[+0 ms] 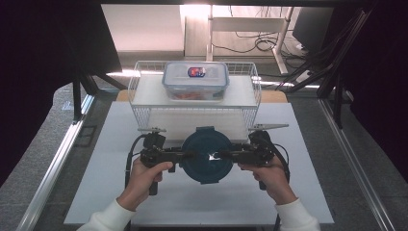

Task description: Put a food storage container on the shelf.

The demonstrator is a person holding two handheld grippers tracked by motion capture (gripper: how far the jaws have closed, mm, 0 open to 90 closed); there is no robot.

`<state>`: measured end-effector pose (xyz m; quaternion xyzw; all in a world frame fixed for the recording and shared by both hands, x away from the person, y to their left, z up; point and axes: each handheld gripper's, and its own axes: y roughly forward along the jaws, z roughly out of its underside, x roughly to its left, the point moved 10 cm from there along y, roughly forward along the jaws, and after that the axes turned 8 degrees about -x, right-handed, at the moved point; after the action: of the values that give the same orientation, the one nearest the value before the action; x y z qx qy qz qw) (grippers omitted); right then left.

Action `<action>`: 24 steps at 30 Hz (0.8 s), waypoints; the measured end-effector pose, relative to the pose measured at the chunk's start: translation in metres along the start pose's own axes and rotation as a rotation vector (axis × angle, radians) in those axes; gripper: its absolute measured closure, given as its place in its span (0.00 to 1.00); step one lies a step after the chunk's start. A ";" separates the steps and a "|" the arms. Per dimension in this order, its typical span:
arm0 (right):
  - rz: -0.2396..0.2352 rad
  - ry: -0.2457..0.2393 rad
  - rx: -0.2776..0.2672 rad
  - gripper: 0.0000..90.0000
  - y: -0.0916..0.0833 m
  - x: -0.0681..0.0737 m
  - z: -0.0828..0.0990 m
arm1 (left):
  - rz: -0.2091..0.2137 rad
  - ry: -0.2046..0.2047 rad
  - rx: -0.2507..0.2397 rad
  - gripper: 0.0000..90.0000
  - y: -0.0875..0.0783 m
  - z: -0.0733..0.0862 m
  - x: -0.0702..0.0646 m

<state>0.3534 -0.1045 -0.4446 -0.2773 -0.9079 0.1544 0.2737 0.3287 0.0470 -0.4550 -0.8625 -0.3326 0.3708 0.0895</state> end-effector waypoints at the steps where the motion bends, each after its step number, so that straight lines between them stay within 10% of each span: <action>1: 0.000 -0.003 -0.001 0.41 0.000 0.001 -0.002 | -0.001 0.001 -0.005 0.41 -0.002 -0.003 -0.001; 24: -0.006 -0.057 -0.039 0.41 -0.001 0.021 -0.062 | -0.006 0.046 -0.056 0.41 -0.027 -0.057 -0.011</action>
<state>0.3747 -0.0850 -0.3862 -0.2754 -0.9190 0.1438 0.2427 0.3497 0.0655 -0.3971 -0.8719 -0.3432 0.3413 0.0739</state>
